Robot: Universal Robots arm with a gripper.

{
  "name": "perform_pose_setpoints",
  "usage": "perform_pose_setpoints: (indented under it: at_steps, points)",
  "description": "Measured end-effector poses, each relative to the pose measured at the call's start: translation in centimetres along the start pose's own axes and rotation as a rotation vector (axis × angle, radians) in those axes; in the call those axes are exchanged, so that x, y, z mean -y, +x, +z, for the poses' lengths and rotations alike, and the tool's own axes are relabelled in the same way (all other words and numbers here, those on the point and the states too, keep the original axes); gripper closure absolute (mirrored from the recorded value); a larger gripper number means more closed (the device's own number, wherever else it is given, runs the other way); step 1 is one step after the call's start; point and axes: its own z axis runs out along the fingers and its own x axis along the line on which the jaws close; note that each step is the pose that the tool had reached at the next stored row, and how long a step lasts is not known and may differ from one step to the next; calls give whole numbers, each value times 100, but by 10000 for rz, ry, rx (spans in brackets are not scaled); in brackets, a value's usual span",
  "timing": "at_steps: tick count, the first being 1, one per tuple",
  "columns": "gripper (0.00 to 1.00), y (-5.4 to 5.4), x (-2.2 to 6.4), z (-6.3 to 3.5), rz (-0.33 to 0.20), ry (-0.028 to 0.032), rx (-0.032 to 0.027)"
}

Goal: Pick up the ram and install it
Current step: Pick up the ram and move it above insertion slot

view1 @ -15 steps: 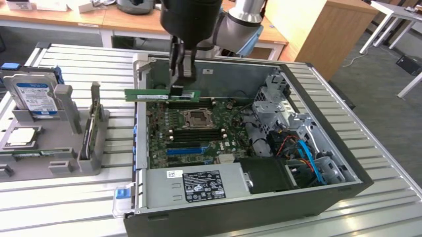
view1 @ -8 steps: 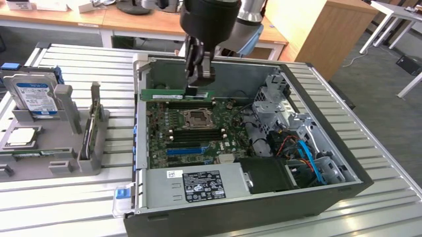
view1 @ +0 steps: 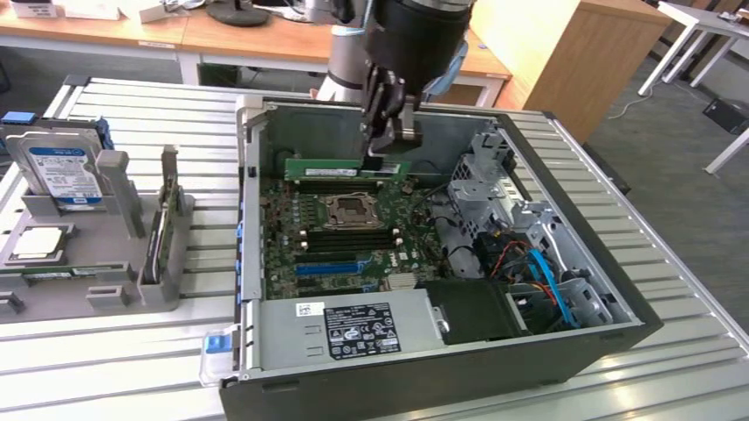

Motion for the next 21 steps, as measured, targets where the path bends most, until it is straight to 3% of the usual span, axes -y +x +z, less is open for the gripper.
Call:
perform_pose_setpoints:
  at_steps: [5, 7, 10, 21]
  points:
    - [88, -1, 175, -7, -1, -1, 1]
    - [88, -1, 184, -8, -1, 0, 0]
    - [88, -178, 189, 17, -1, 0, 1]
    - [88, -423, 195, 52, -1, 1, 1]
